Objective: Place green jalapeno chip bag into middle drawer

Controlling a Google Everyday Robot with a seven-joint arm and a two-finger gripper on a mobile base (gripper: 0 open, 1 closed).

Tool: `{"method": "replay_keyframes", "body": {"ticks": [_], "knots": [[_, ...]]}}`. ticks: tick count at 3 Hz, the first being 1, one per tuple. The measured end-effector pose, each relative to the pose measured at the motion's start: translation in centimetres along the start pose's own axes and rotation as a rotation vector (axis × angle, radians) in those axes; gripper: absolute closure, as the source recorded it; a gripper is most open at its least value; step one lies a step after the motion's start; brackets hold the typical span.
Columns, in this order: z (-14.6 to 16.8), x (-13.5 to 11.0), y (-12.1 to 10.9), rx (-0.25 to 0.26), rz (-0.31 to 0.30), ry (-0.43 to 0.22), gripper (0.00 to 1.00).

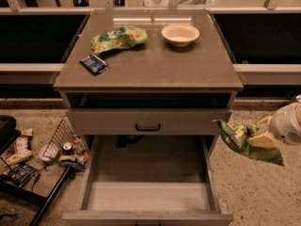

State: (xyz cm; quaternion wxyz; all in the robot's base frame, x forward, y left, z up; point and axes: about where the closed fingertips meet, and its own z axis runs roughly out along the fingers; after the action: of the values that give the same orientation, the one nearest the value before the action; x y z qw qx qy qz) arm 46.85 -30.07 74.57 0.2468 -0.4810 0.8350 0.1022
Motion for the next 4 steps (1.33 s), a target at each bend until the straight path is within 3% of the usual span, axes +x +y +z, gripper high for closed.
{"method": "replay_keyframes", "body": {"ticks": [1,2,3,4], "knots": [[3.8,-0.7,2.2,-0.083,-0.023,-0.044,1.00],[9.9,-1.3,7.0,-0.221,-0.044,-0.115,1.00],[16.4,-2.4,13.5,-0.384,-0.030,-0.229,1.00],[22.2,-4.8,18.4,-0.495,-0.019,-0.302,1.00]]}}
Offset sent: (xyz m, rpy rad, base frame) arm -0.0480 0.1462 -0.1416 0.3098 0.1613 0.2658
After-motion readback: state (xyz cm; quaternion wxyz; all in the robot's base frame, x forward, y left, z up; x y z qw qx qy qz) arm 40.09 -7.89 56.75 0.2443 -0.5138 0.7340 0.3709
